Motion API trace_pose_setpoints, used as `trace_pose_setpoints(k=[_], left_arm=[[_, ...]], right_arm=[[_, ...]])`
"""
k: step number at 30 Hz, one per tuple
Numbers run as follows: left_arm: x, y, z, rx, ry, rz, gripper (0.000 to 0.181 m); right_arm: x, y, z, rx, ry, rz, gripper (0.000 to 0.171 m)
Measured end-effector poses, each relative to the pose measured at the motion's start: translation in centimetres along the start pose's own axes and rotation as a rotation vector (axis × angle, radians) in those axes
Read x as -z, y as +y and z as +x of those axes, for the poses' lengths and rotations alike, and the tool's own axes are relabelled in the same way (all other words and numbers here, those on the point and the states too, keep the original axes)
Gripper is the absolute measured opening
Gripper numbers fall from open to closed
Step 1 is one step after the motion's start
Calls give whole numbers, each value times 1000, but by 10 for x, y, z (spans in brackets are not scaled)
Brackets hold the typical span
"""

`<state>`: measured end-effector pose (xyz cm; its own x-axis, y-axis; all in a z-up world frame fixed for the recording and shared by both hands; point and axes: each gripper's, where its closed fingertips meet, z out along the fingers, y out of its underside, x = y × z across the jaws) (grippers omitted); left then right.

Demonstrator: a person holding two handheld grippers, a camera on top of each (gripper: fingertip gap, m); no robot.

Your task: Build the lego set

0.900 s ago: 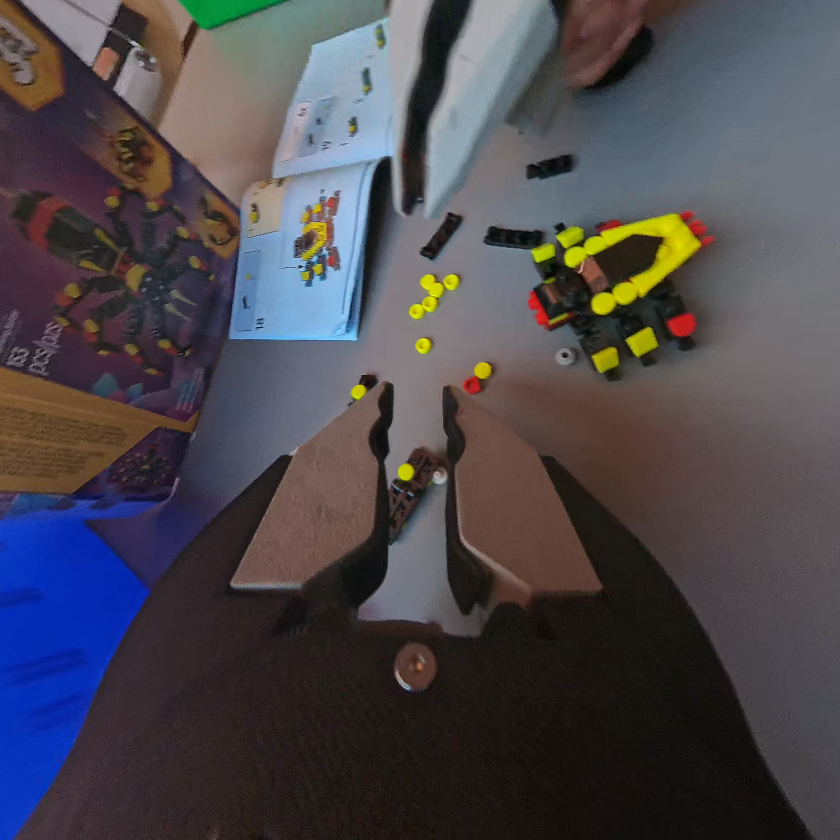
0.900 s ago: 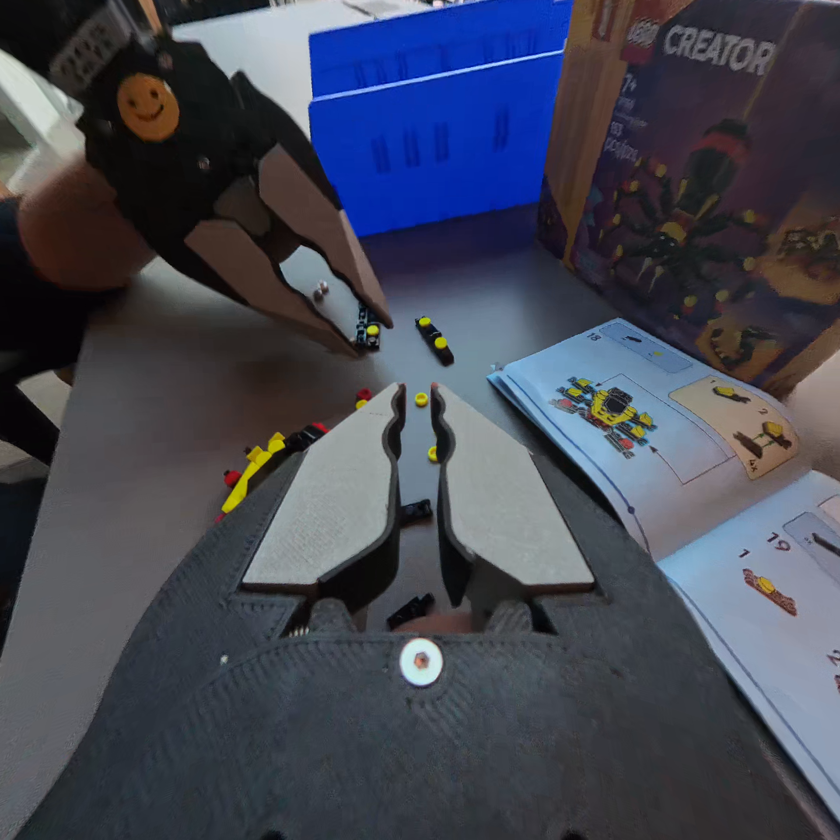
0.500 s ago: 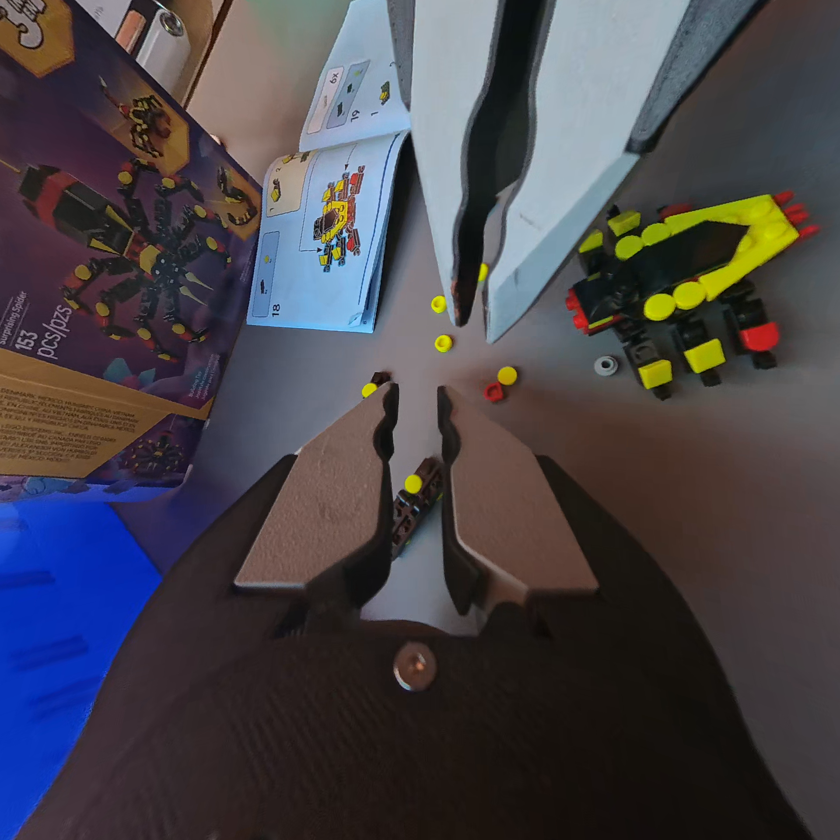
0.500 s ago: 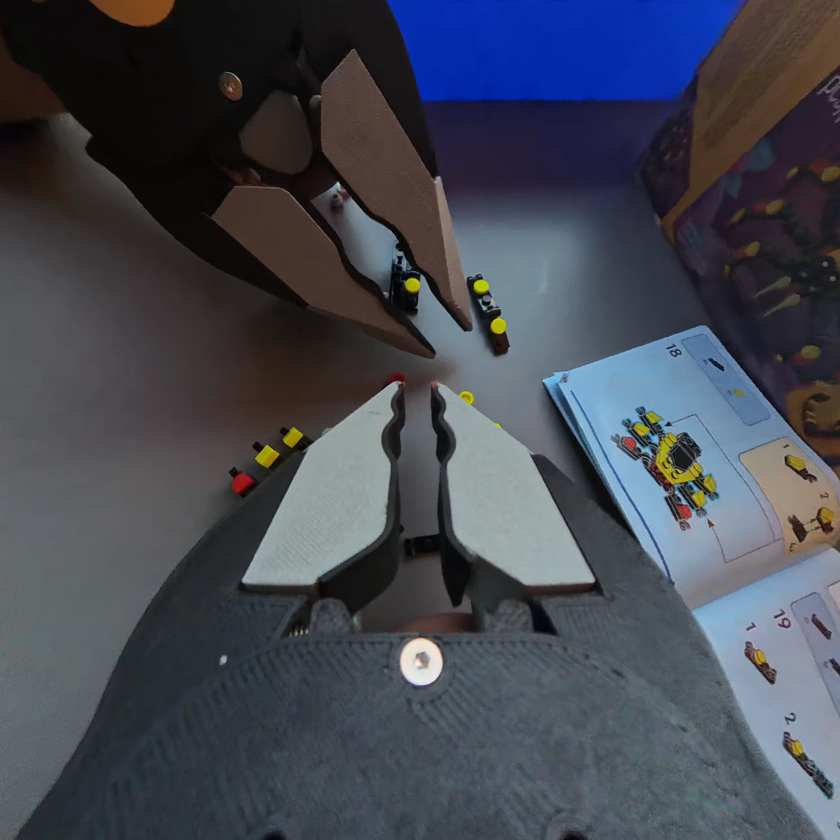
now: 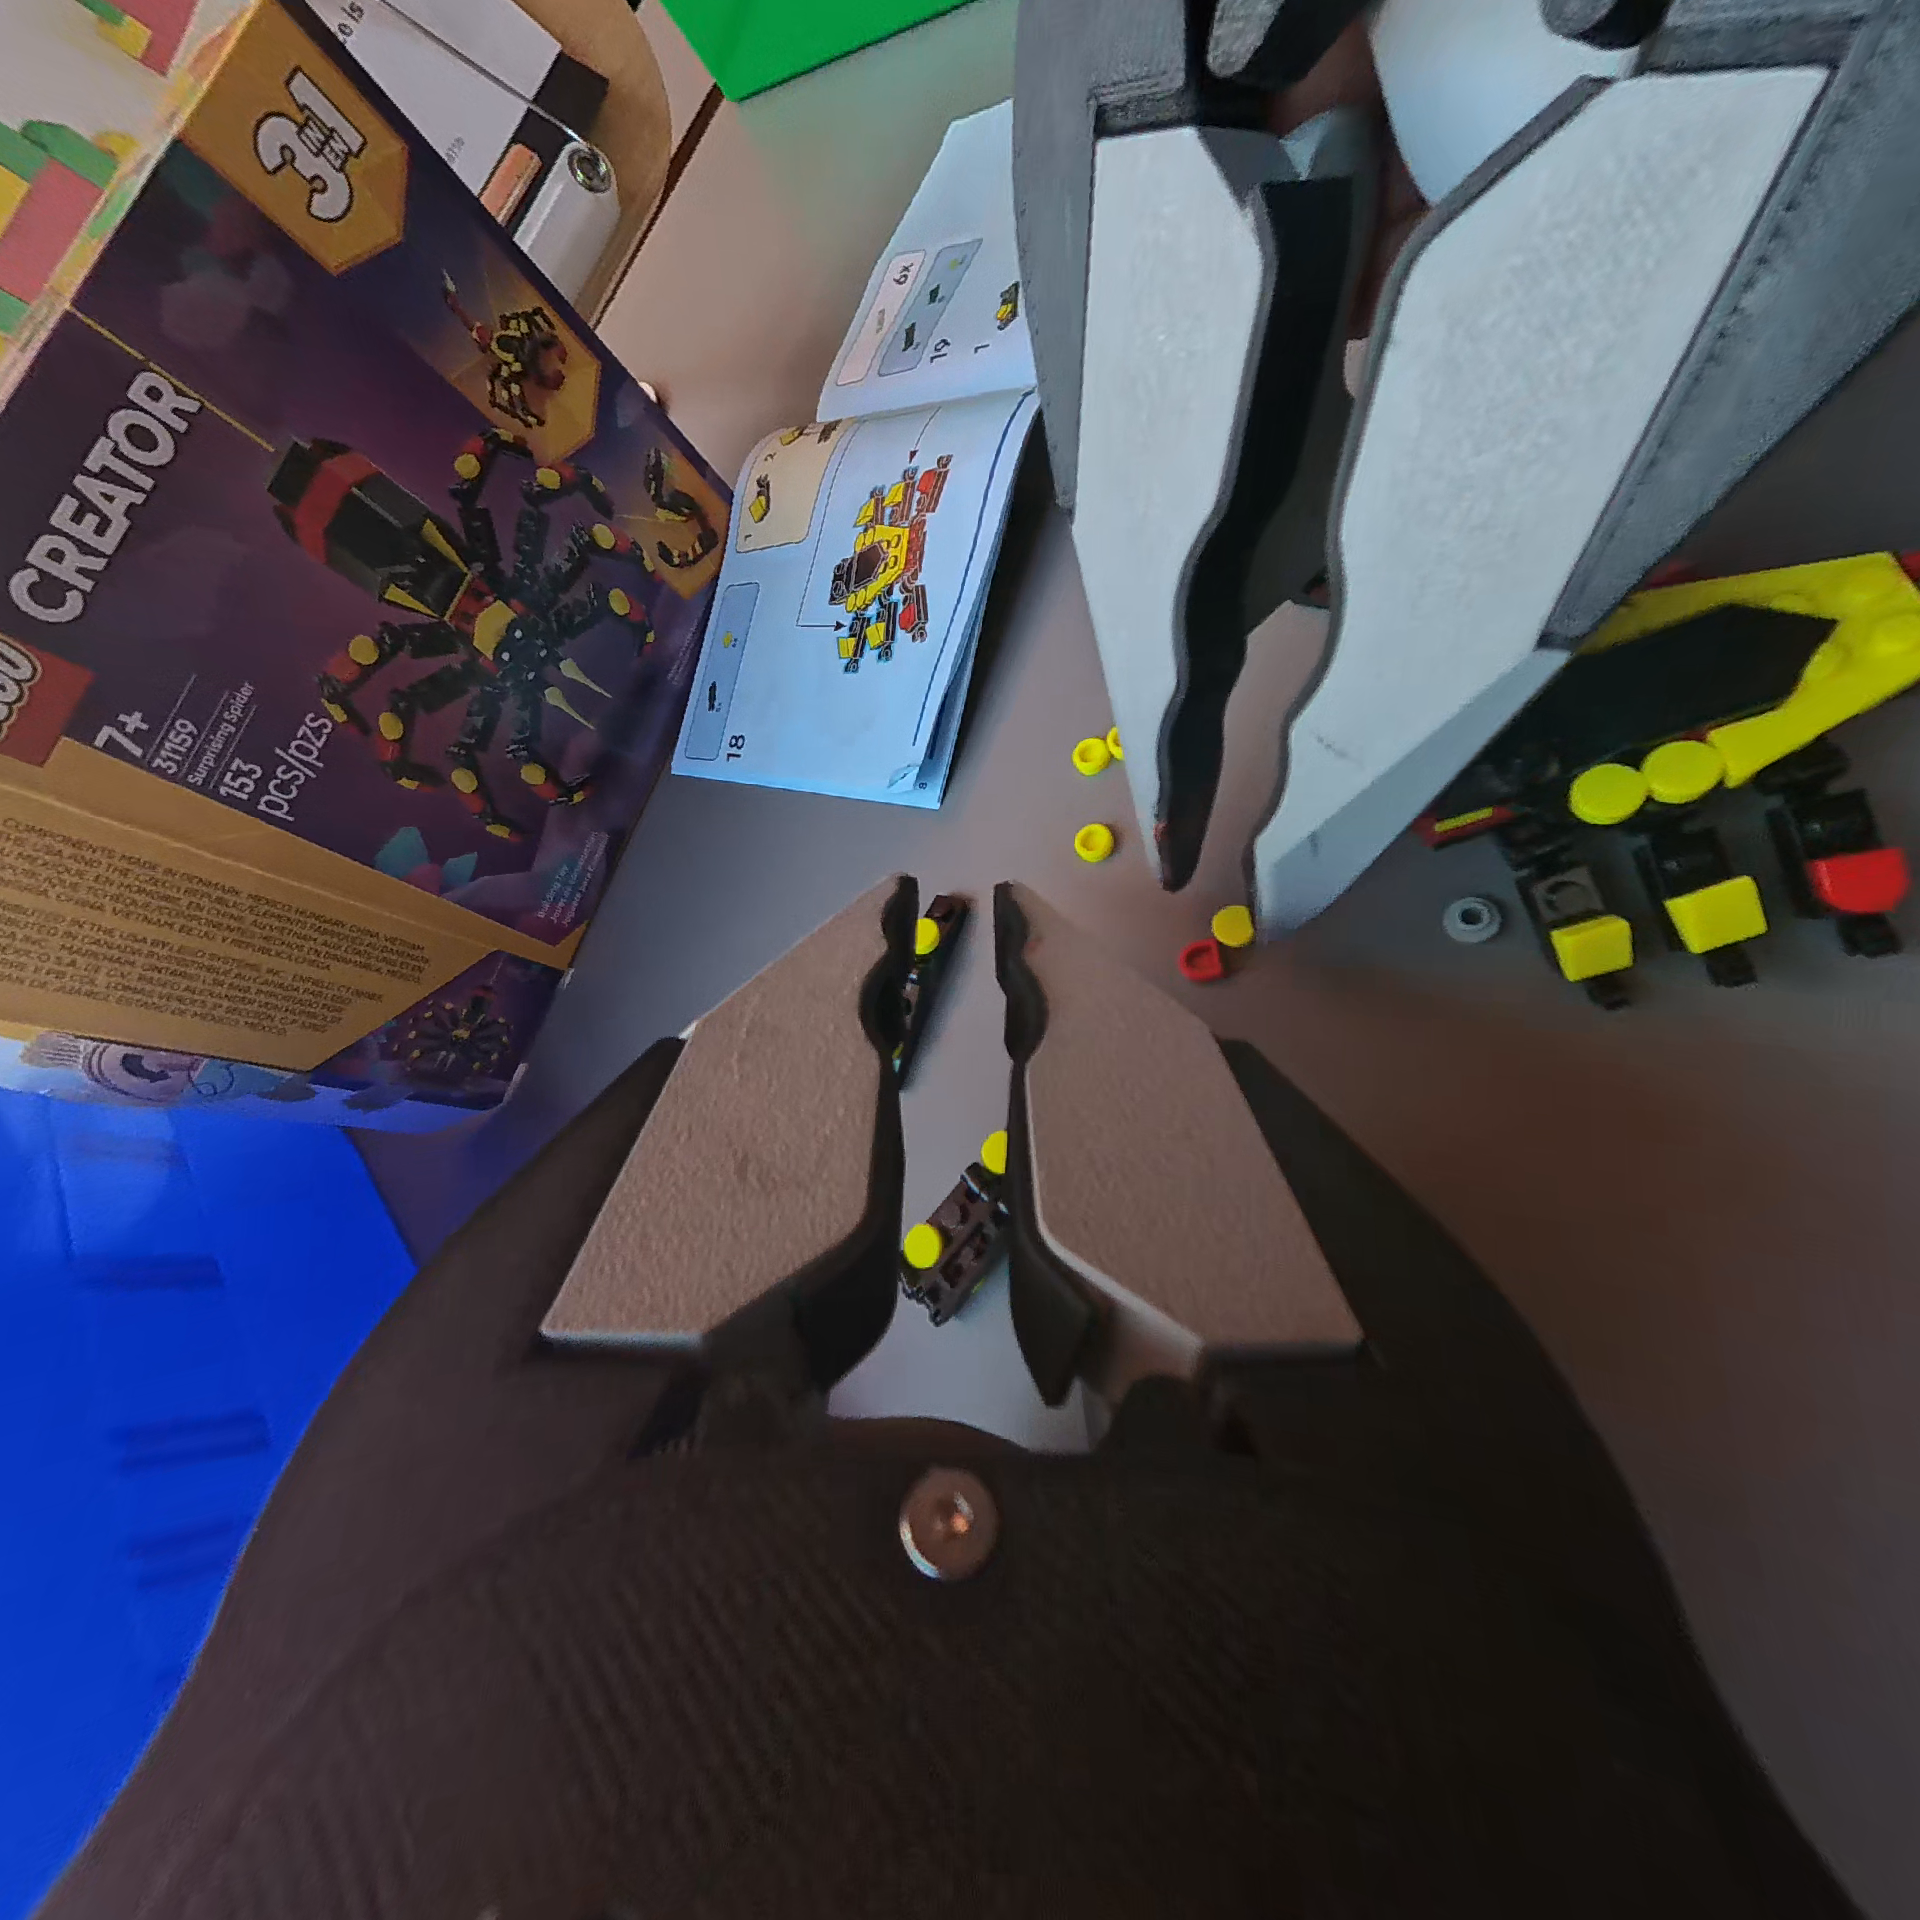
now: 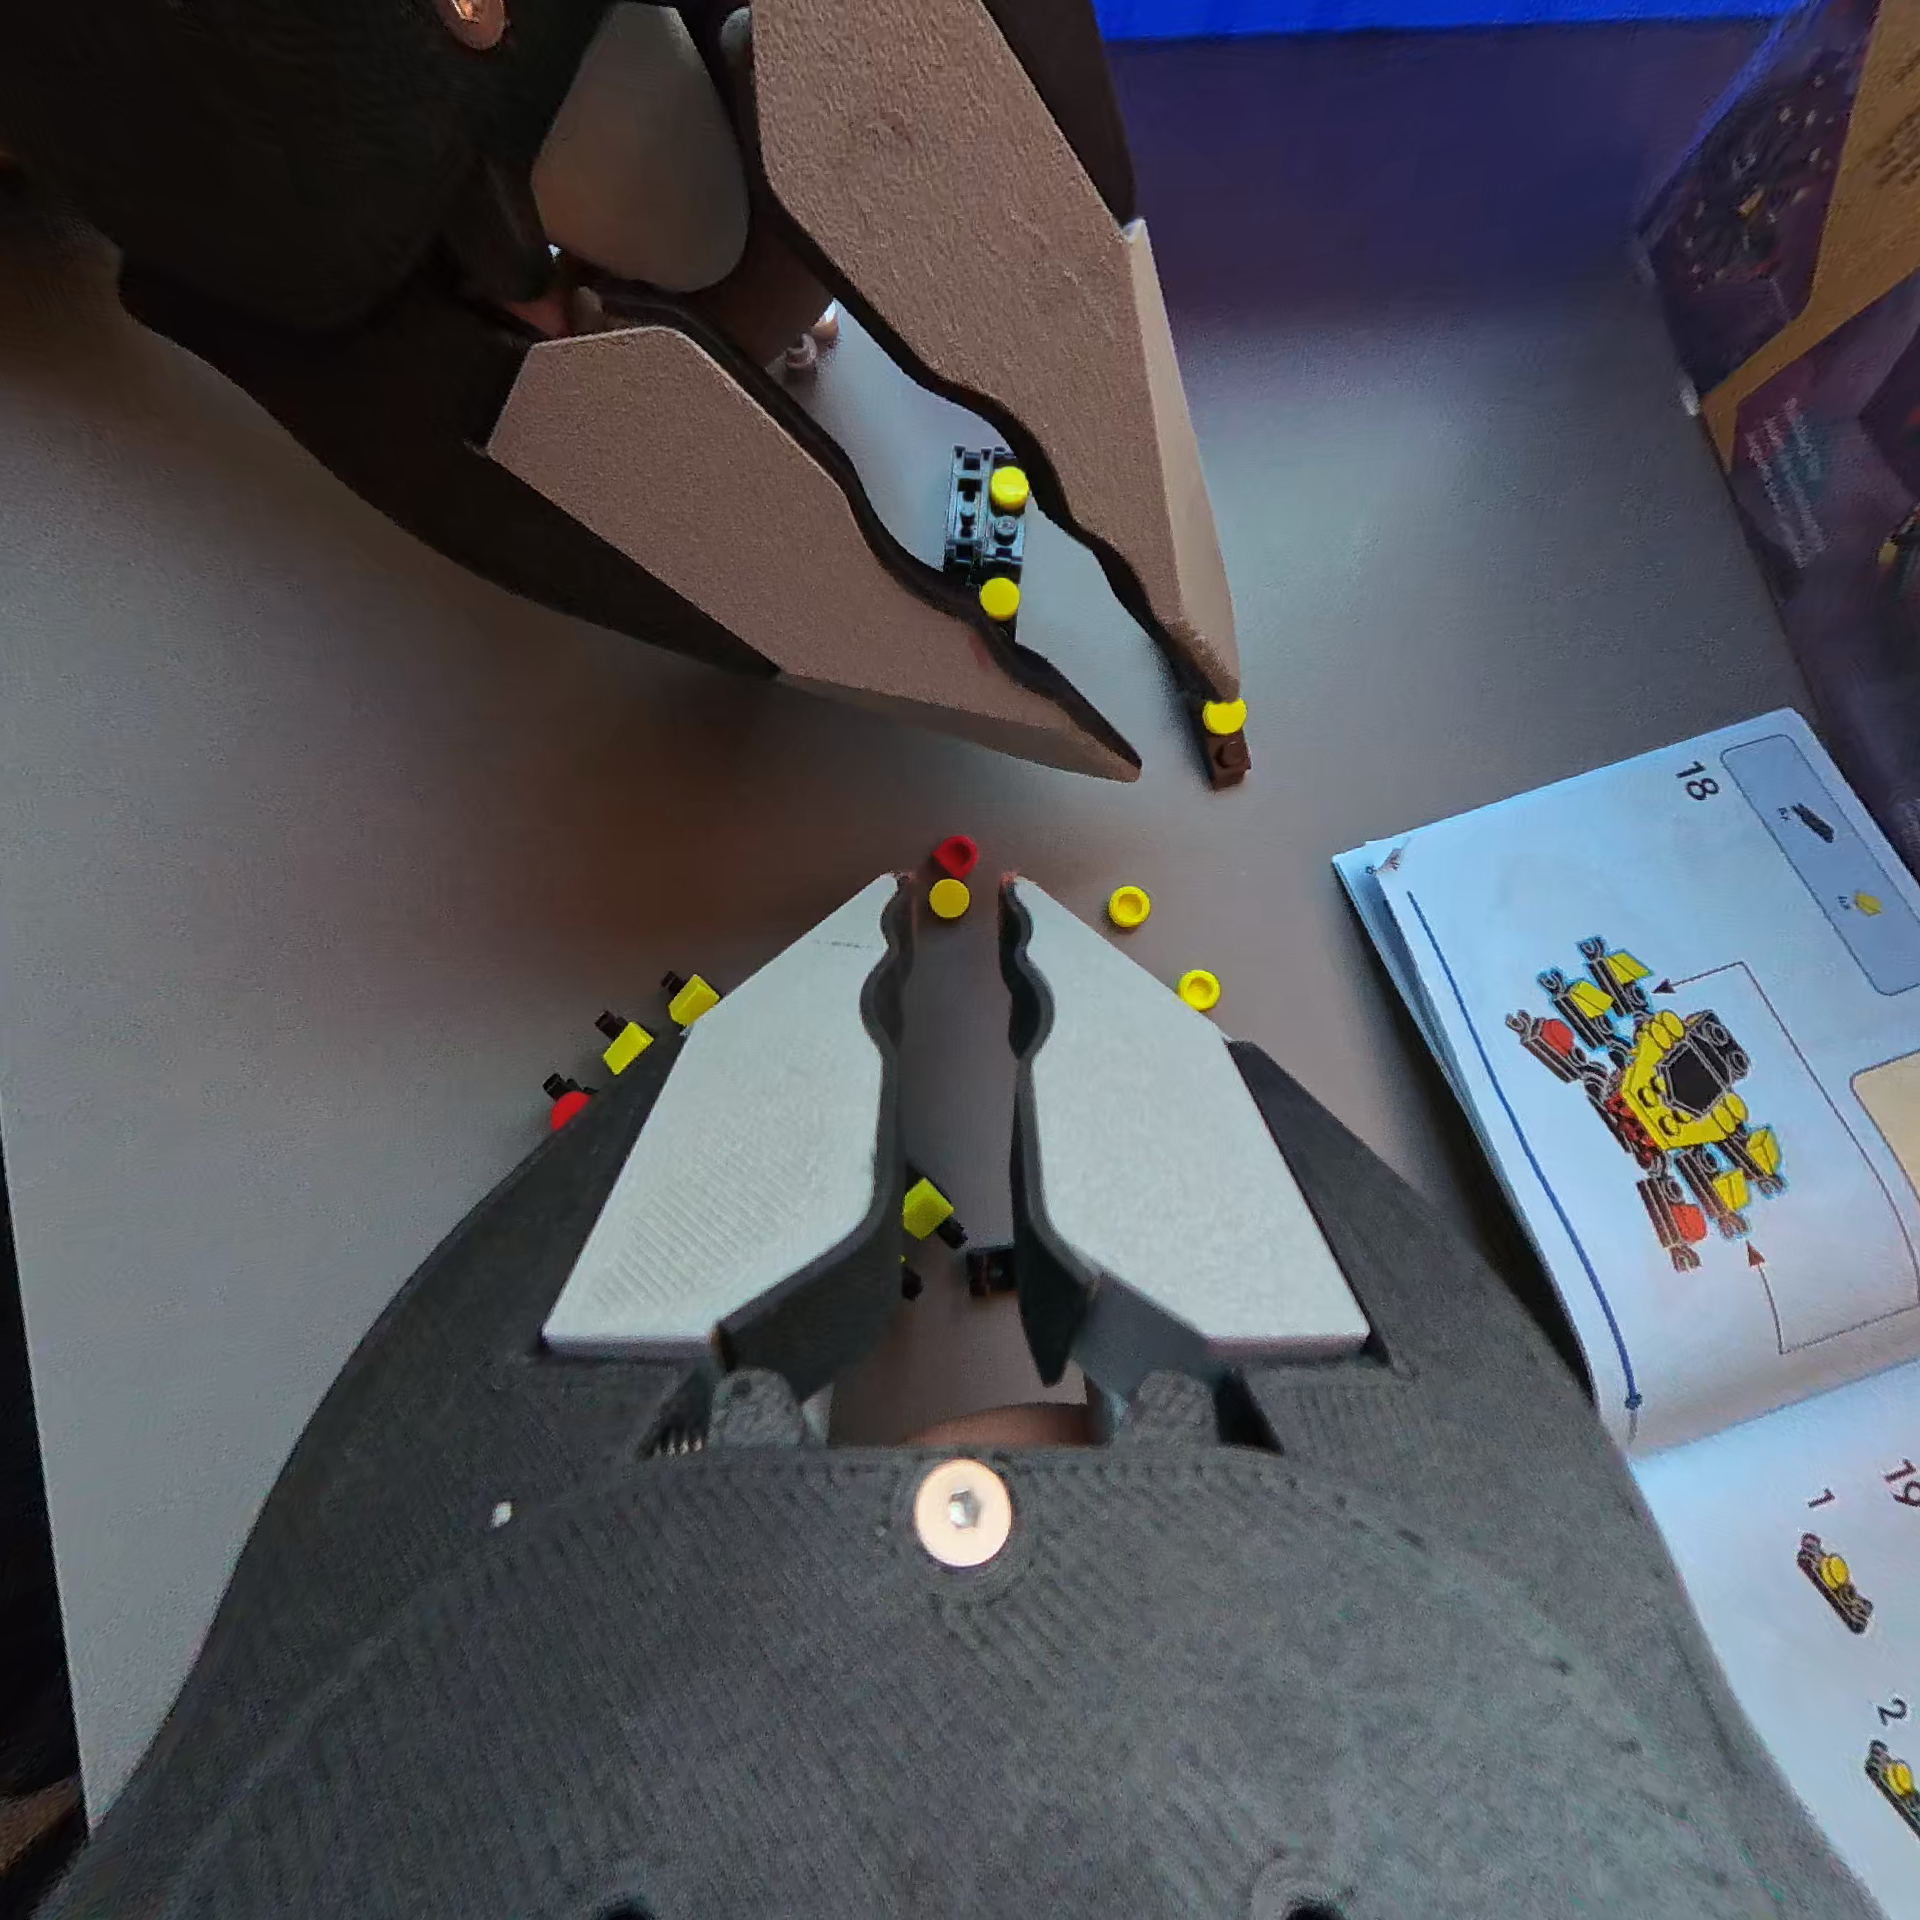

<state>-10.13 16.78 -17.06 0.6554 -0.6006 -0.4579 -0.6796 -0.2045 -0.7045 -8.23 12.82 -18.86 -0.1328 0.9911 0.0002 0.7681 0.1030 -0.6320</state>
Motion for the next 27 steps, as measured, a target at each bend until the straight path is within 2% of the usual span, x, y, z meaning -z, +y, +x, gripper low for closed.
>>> trace_pose_setpoints(k=[1,13,15,19,23,27], left_arm=[[0,1,1,0,4,-3,11],[0,-2,3,1,12,9,11],[0,-1,3,1,12,6,11],[-1,1,1,9,8,3,11],[0,2,-5,32,-6,5,11],[3,1,-10,37,-28,17,11]], right_arm=[[-1,0,0,4,5,-5,13],[-8,5,0,49,38,-65,12],[-9,4,-1,61,40,-56,5],[-7,2,4,75,77,-42,5],[15,-14,17,19,98,102,4],[72,-26,63,-54,255,348,4]])
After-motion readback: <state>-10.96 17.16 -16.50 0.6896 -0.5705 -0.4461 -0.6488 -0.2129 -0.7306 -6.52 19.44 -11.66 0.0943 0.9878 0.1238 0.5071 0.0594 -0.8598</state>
